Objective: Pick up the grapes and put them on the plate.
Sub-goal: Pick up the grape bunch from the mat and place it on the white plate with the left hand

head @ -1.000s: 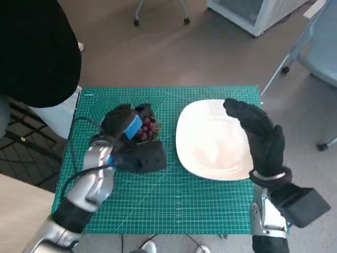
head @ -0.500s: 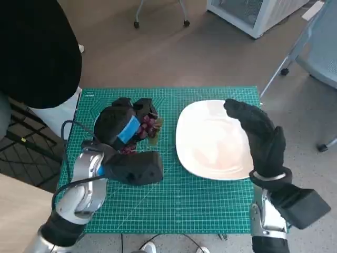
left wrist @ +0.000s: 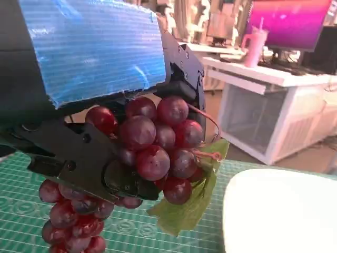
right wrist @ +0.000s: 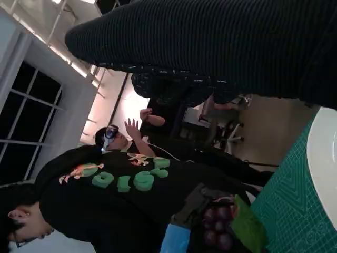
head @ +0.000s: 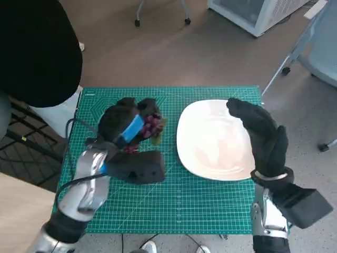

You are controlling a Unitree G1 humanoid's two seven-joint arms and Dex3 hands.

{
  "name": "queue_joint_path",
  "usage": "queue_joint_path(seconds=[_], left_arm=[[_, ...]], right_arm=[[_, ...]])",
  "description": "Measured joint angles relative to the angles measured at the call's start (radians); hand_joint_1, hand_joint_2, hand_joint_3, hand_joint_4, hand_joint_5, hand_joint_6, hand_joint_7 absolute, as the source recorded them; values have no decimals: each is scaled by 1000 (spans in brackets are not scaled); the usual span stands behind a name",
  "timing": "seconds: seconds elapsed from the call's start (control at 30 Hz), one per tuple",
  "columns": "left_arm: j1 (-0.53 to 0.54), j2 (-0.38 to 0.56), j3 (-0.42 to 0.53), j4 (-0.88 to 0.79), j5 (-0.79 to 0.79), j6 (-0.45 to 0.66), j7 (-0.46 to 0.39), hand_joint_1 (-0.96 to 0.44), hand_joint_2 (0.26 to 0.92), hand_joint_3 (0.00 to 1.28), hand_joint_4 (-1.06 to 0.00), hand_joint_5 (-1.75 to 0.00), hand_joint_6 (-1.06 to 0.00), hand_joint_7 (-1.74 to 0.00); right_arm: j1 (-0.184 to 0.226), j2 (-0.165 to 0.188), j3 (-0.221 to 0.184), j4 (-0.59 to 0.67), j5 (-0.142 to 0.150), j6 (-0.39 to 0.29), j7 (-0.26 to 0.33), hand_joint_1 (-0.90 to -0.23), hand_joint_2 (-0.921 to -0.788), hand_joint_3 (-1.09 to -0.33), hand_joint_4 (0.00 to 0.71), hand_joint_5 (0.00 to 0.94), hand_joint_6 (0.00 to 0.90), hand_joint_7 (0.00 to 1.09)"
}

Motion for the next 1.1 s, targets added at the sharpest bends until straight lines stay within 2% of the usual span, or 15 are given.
queue_joint_path(seconds=[0.17,0.3,0.5,0.77,1.1], left_arm=[[-78,-49,-38,29,24,13,-27,3,919,133,-585,-1260,-582,-1239],[-143,-91,-66,49,35,17,-46,4,920,137,-619,-1312,-557,-1162],[-242,-148,-102,94,37,8,-60,6,921,181,-542,-1474,-556,-1079],[-364,-205,-137,219,37,-37,-55,3,920,225,-476,-1397,-483,-1325],[-467,-277,-164,347,32,-115,-19,3,917,232,-477,-1377,-476,-1352]], right_arm=[[0,-2,-4,-11,15,1,0,-668,-921,-757,324,2,0,453],[0,-5,-10,-14,29,0,2,-665,-921,-751,327,4,2,453],[0,-9,-24,-14,36,-4,7,-663,-921,-742,331,5,8,450],[2,-18,-48,-7,49,-24,14,-652,-921,-732,334,3,38,402],[10,-23,-73,-2,47,-58,10,-647,-921,-726,336,2,78,334]])
